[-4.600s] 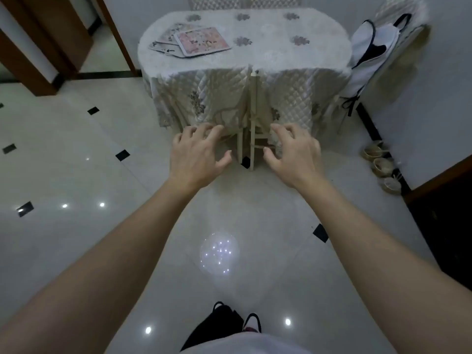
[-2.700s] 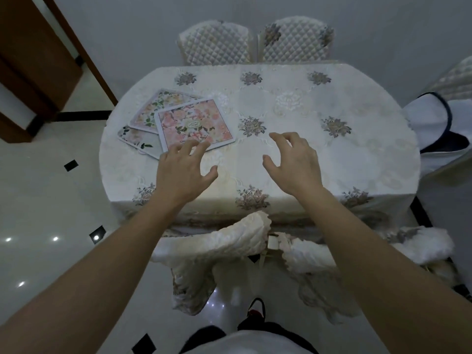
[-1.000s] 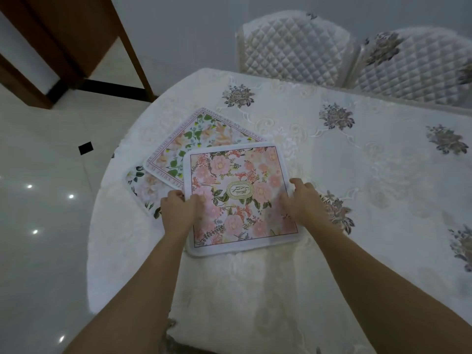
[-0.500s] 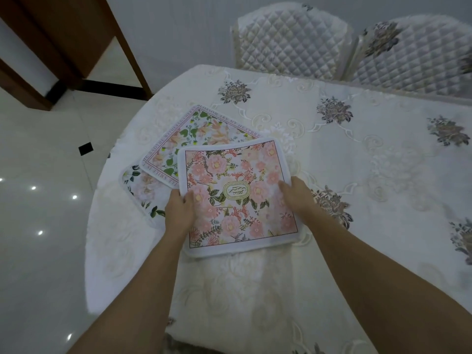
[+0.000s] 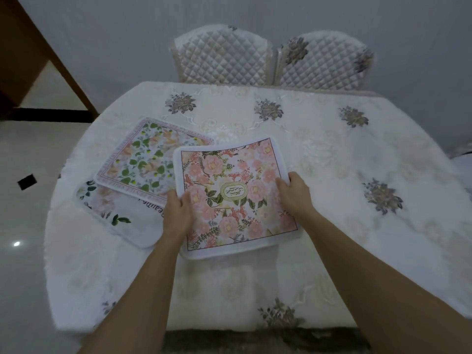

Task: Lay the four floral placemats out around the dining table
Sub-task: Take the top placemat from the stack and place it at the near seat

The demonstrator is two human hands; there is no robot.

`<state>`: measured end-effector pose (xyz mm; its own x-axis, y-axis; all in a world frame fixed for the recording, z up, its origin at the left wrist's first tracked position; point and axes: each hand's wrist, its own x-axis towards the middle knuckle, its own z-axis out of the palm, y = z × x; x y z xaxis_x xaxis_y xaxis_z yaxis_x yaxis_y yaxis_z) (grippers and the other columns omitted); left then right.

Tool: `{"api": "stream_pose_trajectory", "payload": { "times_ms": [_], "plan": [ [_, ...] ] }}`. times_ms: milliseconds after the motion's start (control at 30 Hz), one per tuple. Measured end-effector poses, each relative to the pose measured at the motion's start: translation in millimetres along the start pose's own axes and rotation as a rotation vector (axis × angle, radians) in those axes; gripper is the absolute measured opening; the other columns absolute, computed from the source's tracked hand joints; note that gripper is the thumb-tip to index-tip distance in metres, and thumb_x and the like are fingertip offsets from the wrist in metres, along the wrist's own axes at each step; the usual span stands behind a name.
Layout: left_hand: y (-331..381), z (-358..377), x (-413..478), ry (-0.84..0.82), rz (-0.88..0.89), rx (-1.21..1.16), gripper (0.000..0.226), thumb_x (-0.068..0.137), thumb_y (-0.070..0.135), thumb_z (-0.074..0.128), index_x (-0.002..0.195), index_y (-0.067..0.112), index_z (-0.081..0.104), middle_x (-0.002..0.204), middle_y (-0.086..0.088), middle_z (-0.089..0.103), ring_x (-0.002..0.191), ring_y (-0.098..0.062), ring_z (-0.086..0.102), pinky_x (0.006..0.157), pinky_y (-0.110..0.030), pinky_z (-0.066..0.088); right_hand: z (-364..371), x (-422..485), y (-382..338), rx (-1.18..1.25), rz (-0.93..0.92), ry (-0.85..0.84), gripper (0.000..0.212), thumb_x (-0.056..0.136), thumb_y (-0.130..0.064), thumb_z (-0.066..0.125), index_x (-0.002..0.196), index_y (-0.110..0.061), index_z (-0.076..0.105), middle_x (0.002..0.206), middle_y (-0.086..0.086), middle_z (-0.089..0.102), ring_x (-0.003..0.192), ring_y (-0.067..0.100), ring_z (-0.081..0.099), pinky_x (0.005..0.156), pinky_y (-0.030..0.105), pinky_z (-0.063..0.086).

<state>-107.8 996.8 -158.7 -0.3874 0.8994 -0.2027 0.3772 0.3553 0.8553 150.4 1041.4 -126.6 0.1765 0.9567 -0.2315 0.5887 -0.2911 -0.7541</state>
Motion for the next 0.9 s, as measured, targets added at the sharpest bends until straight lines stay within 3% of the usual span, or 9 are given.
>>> {"api": "stream_pose_trajectory", "payload": {
  "times_ms": [167, 367, 467, 600, 733, 900],
  "plan": [
    [23, 48, -39, -0.115, 0.057, -0.027, 0.017, 0.104, 0.027, 0.038, 0.109, 0.012, 0.044, 0.081, -0.003, 0.049, 0.069, -0.021, 0.049, 0.063, -0.037, 0.042, -59, -31, 47, 0.001, 0.055, 0.118, 0.028, 0.101, -0.033, 0.045, 0.091, -0.007, 0.049, 0.079, 0.003, 0.052, 0.064, 0.015, 0.046, 0.052, 0.028, 0.035],
    [53, 107, -91, -0.151, 0.066, 0.01, 0.025, 0.104, 0.03, 0.038, 0.1, 0.005, 0.044, 0.082, -0.004, 0.05, 0.074, -0.023, 0.051, 0.064, -0.036, 0.041, -130, -51, 113, 0.024, 0.094, 0.197, 0.032, 0.099, -0.036, 0.049, 0.077, -0.013, 0.043, 0.074, 0.007, 0.049, 0.065, 0.024, 0.047, 0.059, 0.034, 0.037],
    [67, 139, -115, -0.157, 0.052, 0.021, 0.024, 0.103, 0.03, 0.038, 0.101, 0.008, 0.045, 0.088, -0.006, 0.054, 0.08, -0.026, 0.054, 0.069, -0.039, 0.045, -159, -51, 146, 0.078, 0.108, 0.193, 0.029, 0.098, -0.037, 0.05, 0.085, -0.011, 0.052, 0.077, 0.009, 0.056, 0.067, 0.026, 0.054, 0.061, 0.034, 0.042],
    [77, 181, -146, -0.131, 0.038, 0.036, 0.022, 0.103, 0.031, 0.039, 0.098, 0.01, 0.043, 0.084, -0.002, 0.052, 0.076, -0.023, 0.051, 0.064, -0.035, 0.038, -195, -45, 185, 0.133, 0.111, 0.154, 0.026, 0.097, -0.036, 0.051, 0.104, -0.014, 0.06, 0.085, 0.004, 0.064, 0.075, 0.026, 0.062, 0.063, 0.034, 0.048],
    [85, 219, -170, -0.084, 0.022, 0.082, 0.024, 0.103, 0.03, 0.04, 0.098, 0.007, 0.045, 0.082, -0.003, 0.051, 0.072, -0.023, 0.051, 0.06, -0.036, 0.039, -222, -41, 221, 0.136, 0.073, 0.116, 0.021, 0.099, -0.032, 0.05, 0.104, -0.014, 0.058, 0.083, -0.001, 0.061, 0.077, 0.024, 0.062, 0.063, 0.033, 0.048],
    [91, 246, -188, -0.054, 0.022, 0.118, 0.023, 0.103, 0.028, 0.04, 0.092, 0.008, 0.042, 0.074, 0.0, 0.047, 0.063, -0.015, 0.046, 0.054, -0.034, 0.037, -236, -33, 252, 0.153, 0.134, 0.082, 0.024, 0.098, -0.034, 0.051, 0.103, -0.012, 0.059, 0.084, 0.001, 0.061, 0.082, 0.029, 0.064, 0.075, 0.045, 0.055]
  ]
}}
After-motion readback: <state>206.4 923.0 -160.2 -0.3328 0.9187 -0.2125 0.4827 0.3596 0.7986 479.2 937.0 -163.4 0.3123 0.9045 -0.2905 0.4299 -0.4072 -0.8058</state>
